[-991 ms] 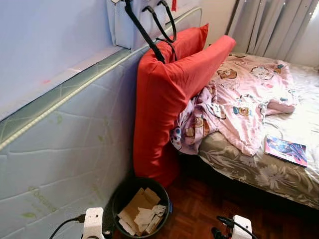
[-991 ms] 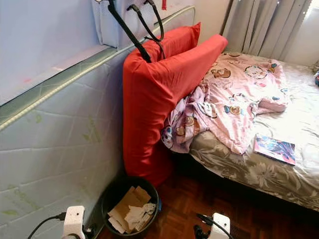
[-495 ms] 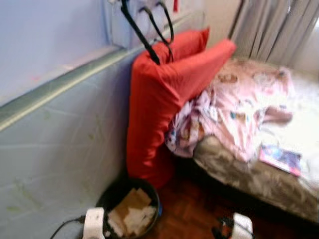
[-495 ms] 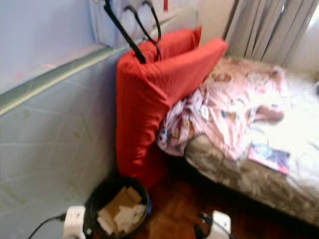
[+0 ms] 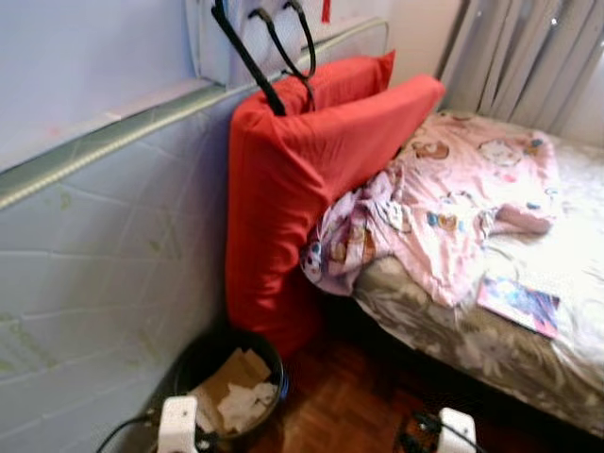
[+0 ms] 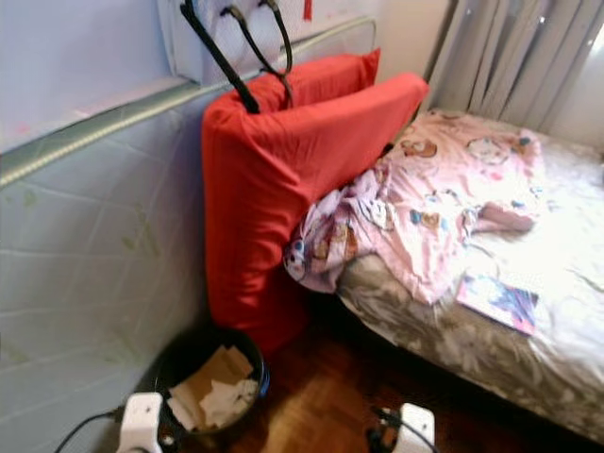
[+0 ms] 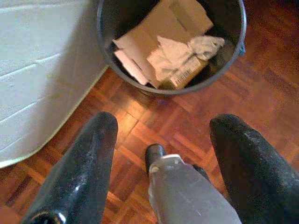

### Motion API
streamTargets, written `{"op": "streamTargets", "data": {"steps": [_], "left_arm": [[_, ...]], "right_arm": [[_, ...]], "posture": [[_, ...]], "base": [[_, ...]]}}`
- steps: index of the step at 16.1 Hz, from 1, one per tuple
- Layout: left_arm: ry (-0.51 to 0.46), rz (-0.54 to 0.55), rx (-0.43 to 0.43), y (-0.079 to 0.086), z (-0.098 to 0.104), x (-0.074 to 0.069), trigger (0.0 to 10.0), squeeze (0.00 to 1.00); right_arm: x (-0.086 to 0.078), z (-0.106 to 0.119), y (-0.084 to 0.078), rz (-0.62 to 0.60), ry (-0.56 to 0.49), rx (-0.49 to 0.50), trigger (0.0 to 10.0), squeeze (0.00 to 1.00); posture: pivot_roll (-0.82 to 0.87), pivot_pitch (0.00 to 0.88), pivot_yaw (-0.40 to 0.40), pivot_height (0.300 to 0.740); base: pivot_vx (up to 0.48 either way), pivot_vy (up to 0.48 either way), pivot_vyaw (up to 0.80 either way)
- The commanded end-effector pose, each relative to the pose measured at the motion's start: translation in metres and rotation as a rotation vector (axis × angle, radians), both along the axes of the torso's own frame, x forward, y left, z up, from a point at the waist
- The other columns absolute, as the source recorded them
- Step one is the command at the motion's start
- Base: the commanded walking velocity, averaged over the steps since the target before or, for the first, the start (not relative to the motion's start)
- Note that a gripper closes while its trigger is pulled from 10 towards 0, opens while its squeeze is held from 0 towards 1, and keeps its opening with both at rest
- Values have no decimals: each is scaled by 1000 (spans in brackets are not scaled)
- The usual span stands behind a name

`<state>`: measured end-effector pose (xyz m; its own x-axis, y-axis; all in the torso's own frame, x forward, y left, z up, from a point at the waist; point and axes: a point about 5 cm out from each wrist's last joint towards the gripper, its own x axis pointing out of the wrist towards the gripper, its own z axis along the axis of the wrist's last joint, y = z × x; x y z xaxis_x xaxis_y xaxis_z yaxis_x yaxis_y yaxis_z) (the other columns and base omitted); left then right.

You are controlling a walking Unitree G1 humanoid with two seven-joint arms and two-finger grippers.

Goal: Clean up the room

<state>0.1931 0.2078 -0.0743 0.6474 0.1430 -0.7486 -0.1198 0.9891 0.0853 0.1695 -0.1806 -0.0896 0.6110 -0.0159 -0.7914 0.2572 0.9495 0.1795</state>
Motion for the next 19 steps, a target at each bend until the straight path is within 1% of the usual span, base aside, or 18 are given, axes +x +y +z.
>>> {"op": "streamTargets", "data": {"steps": [1, 4, 9, 19], "left_arm": [[6, -10, -4, -5, -1, 0, 10000, 0], [2, -10, -4, -6, -1, 1, 10000, 0], [9, -9, -8, -8, -3, -2, 10000, 0], [12, -6, -6, -4, -2, -3, 10000, 0]], "right_arm": [[-2, 0, -6, -6, 7, -17, 10000, 0], [-2, 0, -7, -2, 8, -18, 10000, 0], [-2, 0, -7, -1, 7, -19, 10000, 0], [-1, 0, -7, 2, 5, -21, 10000, 0]], "posture": [[-2, 0, -52, 705], [-3, 0, -52, 705], [-3, 0, -53, 705], [-10, 0, -47, 705]], "base": [[0, -262, 0], [0, -264, 0], [0, -265, 0], [0, -269, 0]]}}
